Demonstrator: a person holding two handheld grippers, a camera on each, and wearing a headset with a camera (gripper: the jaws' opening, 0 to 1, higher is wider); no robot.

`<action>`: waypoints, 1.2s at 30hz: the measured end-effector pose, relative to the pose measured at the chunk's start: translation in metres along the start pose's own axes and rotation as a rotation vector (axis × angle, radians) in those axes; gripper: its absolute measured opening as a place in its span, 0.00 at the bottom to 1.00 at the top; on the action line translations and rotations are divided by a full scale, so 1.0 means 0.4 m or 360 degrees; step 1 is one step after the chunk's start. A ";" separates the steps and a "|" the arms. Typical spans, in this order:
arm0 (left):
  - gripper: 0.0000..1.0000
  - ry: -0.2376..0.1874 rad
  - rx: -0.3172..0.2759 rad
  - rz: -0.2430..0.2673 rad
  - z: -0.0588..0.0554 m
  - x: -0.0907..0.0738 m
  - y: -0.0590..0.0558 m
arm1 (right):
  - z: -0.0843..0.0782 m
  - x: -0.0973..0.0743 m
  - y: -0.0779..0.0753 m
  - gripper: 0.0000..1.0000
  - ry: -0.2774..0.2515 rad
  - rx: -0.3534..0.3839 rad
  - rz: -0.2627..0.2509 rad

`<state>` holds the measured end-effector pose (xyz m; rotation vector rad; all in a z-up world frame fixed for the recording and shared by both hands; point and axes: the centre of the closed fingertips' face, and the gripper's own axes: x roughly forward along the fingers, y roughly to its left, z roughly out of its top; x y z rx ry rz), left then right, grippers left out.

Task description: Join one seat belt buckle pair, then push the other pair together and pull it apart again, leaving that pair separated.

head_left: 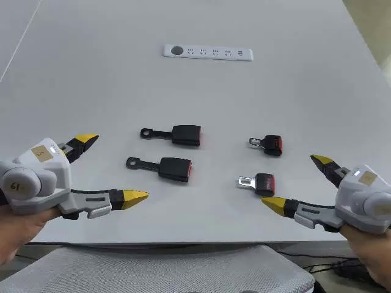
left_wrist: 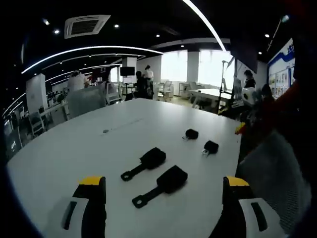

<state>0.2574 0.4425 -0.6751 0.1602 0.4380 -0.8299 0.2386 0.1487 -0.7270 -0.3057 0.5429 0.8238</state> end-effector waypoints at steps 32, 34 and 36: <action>1.00 0.0024 -0.0055 0.0019 -0.023 -0.027 -0.017 | -0.002 -0.005 0.031 1.00 -0.0048 0.0081 0.0006; 1.00 0.0023 -0.0056 0.0020 -0.023 -0.029 -0.018 | -0.005 -0.007 0.034 1.00 -0.0040 0.0078 0.0006; 1.00 0.0025 -0.0055 0.0020 -0.026 -0.031 -0.020 | -0.006 -0.010 0.037 1.00 -0.0045 0.0082 0.0007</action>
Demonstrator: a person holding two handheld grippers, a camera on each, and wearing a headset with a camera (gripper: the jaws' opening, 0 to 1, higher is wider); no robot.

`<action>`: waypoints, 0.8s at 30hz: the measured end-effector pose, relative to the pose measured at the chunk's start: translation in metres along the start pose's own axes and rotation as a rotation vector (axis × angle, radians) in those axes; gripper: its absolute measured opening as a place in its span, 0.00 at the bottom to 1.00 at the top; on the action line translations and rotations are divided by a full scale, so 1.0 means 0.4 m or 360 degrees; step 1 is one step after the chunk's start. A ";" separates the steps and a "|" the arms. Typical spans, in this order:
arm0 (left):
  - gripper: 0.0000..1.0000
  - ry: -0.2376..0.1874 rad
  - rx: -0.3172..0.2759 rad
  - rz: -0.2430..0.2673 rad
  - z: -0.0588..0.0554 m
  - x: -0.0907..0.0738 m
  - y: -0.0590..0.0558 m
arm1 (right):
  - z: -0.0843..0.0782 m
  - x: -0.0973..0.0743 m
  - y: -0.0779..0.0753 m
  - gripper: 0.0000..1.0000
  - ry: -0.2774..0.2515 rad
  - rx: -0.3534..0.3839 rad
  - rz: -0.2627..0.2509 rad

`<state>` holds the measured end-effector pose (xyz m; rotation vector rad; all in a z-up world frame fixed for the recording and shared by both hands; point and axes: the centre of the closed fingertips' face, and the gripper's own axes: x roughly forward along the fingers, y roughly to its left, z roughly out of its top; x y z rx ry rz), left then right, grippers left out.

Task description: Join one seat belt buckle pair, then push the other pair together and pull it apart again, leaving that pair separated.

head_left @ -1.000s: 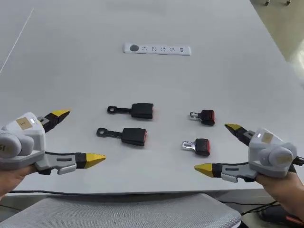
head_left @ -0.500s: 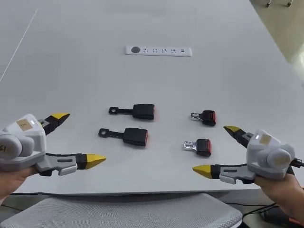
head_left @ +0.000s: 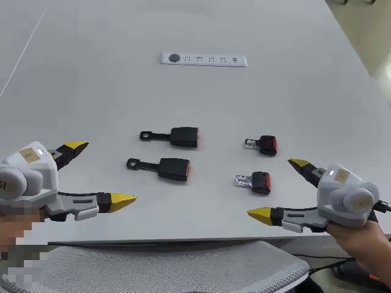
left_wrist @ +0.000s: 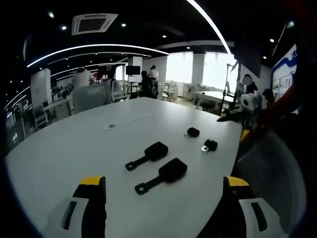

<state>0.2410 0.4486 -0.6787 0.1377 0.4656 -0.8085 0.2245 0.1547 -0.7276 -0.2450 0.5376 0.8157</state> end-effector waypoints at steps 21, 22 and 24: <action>1.00 -0.0001 0.0012 -0.0039 0.001 0.005 -0.020 | -0.013 -0.020 0.005 1.00 0.0010 0.0013 -0.0036; 1.00 0.0001 0.0015 -0.0037 0.000 0.005 -0.020 | -0.013 -0.021 0.005 1.00 0.0010 0.0018 -0.0038; 1.00 0.0000 0.0011 -0.0039 0.001 0.005 -0.020 | -0.014 -0.021 0.005 1.00 0.0013 0.0020 -0.0041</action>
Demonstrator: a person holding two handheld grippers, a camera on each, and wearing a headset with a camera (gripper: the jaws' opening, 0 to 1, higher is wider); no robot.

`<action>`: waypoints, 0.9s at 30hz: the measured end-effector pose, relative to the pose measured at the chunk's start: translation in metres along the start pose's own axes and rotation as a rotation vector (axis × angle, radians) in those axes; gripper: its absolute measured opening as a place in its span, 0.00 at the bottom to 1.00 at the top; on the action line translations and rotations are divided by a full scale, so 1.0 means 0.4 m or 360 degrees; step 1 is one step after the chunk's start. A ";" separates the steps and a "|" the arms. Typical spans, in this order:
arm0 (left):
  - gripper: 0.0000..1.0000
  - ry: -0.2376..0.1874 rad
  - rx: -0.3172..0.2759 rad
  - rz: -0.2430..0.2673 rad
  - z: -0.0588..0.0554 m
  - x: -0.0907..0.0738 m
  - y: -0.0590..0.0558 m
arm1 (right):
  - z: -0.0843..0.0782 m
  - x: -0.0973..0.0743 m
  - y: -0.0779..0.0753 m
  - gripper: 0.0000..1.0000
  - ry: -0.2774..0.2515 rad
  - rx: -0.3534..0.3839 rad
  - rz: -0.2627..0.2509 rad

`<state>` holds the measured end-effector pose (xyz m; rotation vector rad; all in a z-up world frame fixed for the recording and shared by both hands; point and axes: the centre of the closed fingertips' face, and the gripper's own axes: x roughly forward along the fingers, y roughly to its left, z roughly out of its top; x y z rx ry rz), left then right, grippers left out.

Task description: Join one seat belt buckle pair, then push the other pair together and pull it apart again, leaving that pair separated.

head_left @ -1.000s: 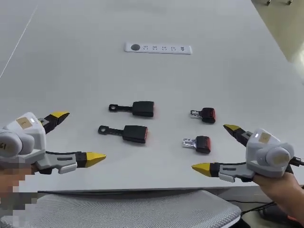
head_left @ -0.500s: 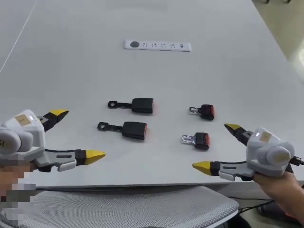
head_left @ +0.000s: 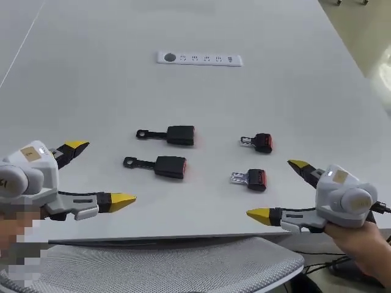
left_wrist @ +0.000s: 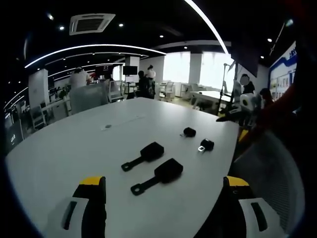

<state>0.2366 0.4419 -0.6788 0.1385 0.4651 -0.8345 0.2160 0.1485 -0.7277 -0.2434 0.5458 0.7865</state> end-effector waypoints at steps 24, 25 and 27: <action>1.00 0.0030 0.0028 -0.0031 -0.001 0.016 0.001 | -0.017 0.004 -0.008 1.00 0.0047 0.0015 -0.0002; 1.00 0.0031 0.0030 -0.0032 -0.001 0.018 0.001 | -0.018 0.005 -0.009 1.00 0.0049 0.0014 0.0000; 1.00 0.0035 0.0036 -0.0041 -0.001 0.023 0.000 | -0.020 0.007 -0.009 1.00 0.0054 0.0013 0.0006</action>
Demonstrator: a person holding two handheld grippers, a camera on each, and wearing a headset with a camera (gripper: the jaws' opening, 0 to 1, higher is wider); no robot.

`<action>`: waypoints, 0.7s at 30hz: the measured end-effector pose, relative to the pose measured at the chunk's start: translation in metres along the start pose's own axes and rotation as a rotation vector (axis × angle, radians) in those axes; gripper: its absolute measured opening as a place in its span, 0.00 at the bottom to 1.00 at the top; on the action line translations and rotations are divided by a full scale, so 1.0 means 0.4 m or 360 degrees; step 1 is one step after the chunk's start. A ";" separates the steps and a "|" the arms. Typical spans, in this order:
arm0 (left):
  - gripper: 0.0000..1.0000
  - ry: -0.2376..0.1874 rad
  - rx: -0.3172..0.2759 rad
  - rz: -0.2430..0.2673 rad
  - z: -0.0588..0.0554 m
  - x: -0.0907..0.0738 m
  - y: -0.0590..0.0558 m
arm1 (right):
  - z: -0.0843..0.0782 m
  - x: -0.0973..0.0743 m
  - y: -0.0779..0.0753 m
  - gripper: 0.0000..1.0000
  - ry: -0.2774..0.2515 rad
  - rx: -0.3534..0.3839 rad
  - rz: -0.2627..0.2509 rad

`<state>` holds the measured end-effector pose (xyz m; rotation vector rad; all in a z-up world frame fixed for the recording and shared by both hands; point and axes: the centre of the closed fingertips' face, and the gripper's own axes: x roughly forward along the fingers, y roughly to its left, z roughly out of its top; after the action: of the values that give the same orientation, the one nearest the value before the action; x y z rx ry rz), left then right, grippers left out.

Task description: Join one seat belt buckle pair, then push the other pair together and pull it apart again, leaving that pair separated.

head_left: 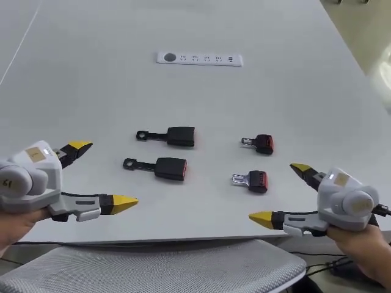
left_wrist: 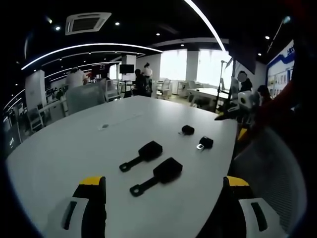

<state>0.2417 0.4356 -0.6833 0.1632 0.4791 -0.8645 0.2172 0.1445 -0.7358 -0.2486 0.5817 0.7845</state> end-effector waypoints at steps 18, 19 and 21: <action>0.98 0.0085 0.0080 -0.0070 -0.004 0.062 0.003 | -0.009 0.032 -0.044 0.98 0.0055 0.0005 0.0031; 0.98 0.0090 0.0085 -0.0073 -0.004 0.065 0.004 | -0.008 0.035 -0.047 0.98 0.0055 0.0007 0.0033; 0.98 0.0092 0.0078 -0.0084 -0.001 0.074 0.007 | -0.010 0.042 -0.052 0.97 0.0067 0.0011 0.0042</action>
<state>0.2600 0.4172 -0.6976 0.2216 0.5181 -0.9253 0.2402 0.1382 -0.7488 -0.2517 0.6284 0.8039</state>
